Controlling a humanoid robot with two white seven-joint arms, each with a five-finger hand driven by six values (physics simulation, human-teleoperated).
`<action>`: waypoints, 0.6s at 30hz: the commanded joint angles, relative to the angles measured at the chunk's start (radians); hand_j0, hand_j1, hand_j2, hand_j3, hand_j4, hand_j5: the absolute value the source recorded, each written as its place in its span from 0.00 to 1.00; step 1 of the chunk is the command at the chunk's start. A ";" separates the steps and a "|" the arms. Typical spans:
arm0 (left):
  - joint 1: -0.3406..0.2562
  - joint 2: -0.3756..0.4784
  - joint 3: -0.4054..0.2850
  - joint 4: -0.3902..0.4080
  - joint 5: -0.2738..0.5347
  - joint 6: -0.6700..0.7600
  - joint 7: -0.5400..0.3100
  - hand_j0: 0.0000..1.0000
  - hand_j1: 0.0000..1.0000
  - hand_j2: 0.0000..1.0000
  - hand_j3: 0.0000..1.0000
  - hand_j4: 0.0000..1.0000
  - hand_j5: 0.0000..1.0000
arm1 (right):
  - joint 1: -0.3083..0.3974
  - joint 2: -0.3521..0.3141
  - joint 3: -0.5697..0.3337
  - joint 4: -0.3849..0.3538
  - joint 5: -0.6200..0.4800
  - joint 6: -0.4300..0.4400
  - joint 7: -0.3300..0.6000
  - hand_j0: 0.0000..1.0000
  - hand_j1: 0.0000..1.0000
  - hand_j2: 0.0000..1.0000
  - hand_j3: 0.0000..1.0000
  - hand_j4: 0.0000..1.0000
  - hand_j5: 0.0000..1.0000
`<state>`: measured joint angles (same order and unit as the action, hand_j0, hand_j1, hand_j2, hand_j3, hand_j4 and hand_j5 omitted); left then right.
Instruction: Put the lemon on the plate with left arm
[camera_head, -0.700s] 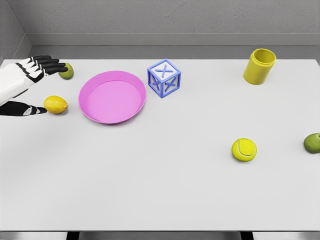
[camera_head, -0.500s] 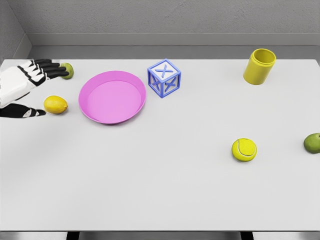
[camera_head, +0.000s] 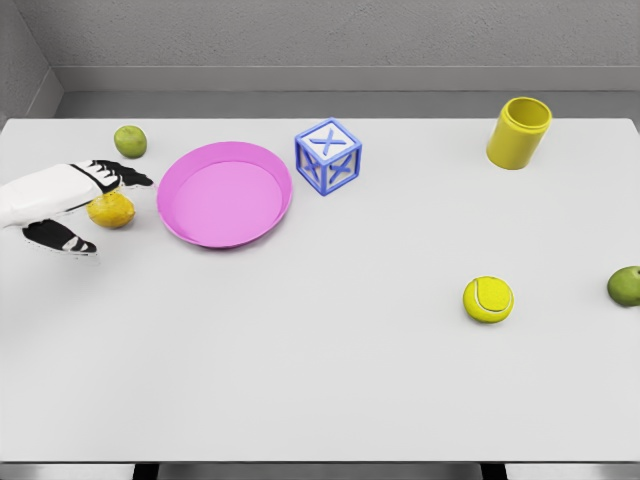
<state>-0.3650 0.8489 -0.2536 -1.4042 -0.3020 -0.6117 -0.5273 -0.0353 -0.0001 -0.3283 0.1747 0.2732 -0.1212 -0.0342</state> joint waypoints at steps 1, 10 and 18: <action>-0.012 -0.070 -0.024 0.146 -0.061 0.001 -0.006 1.00 1.00 1.00 1.00 1.00 1.00 | 0.000 0.000 0.000 0.000 0.000 0.000 0.000 1.00 1.00 1.00 1.00 1.00 1.00; -0.109 -0.153 -0.056 0.306 -0.109 0.001 -0.010 1.00 1.00 1.00 1.00 1.00 1.00 | 0.000 0.000 0.000 0.000 0.000 0.000 -0.001 1.00 1.00 1.00 1.00 1.00 1.00; -0.167 -0.176 -0.053 0.389 -0.131 0.001 -0.010 1.00 1.00 1.00 1.00 1.00 1.00 | 0.000 0.000 0.000 0.000 0.000 0.000 0.000 1.00 1.00 1.00 1.00 1.00 1.00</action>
<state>-0.5323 0.6806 -0.3072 -1.0489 -0.4326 -0.6130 -0.5372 -0.0353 -0.0001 -0.3283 0.1747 0.2733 -0.1212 -0.0343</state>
